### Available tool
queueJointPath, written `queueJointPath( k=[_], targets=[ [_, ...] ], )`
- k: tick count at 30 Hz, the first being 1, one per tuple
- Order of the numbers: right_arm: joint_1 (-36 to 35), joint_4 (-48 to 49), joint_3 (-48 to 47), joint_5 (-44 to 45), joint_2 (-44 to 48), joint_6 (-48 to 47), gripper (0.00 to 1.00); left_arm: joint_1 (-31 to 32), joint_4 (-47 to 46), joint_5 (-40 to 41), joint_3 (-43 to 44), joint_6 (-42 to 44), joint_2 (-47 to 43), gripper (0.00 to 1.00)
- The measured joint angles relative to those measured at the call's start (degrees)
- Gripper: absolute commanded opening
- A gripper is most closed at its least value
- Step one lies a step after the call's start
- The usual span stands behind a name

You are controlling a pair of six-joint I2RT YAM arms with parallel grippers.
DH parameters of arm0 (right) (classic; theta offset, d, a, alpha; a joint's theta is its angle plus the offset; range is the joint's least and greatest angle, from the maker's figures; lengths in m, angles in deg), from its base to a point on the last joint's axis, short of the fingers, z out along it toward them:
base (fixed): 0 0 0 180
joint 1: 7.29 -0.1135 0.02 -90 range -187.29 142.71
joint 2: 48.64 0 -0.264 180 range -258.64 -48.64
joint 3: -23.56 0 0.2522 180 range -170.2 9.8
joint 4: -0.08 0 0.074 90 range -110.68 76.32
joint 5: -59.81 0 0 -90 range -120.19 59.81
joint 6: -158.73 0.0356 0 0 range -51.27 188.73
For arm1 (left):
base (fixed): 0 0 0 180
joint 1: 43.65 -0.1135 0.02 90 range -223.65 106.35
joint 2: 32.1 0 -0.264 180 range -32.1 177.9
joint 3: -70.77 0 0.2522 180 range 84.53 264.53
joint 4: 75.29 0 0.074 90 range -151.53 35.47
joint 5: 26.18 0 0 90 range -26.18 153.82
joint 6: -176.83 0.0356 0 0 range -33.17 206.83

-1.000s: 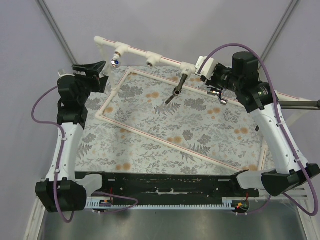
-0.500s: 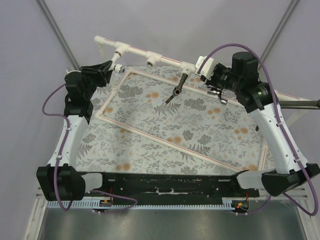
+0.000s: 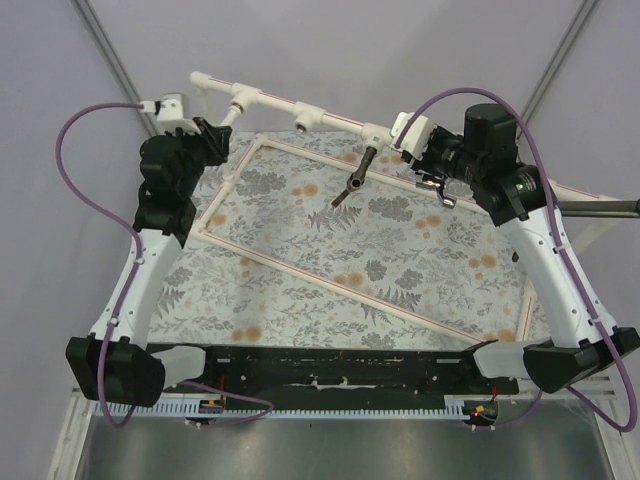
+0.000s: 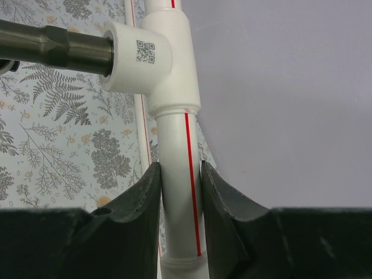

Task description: Install the water faucets

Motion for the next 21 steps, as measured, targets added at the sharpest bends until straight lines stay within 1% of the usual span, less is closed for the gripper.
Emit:
queueJointPath(
  k=[1, 2, 6, 8, 9, 10, 13, 16, 18, 21],
  targets=[
    [0.0, 0.0, 0.0, 0.0, 0.0, -0.1, 0.0, 1.2, -0.1, 1.2, 0.0, 6.9, -0.3, 0.14],
    [0.1, 0.0, 0.0, 0.1, 0.0, -0.2, 0.0, 2.9, -0.3, 2.9, -0.1, 16.9, -0.5, 0.14],
    [0.1, 0.0, 0.1, 0.0, 0.1, -0.2, 0.0, 7.1, -3.3, 5.7, -3.0, 49.2, -1.6, 0.15],
    [0.1, -0.2, 0.3, -0.1, 0.3, -0.2, 0.0, 8.2, -5.0, 6.1, -5.0, 61.3, -2.3, 0.15],
    [0.1, -0.2, 0.3, -0.1, 0.3, -0.2, 0.0, 8.5, -5.5, 6.1, -5.5, 65.8, -2.4, 0.17],
    [0.1, -0.1, 0.3, -0.1, 0.4, -0.2, 0.0, 8.7, -5.8, 6.1, -5.8, 69.2, -2.5, 0.22],
    [0.1, -0.1, 0.4, -0.2, 0.4, -0.2, 0.0, 9.1, -6.4, 6.2, -6.7, 74.4, -2.9, 0.54],
    [-0.1, 0.0, 0.4, -0.3, 0.4, -0.1, 0.0, 9.5, -6.7, 5.9, -8.1, 74.5, -4.5, 0.76],
    [-0.1, 0.0, 0.4, -0.3, 0.4, -0.1, 0.0, 10.2, -7.0, 6.0, -8.9, 72.7, -6.0, 0.85],
    [-0.1, 0.0, 0.4, -0.3, 0.4, -0.1, 0.0, 10.5, -7.3, 6.8, -8.9, 66.0, -8.5, 0.89]
  ],
)
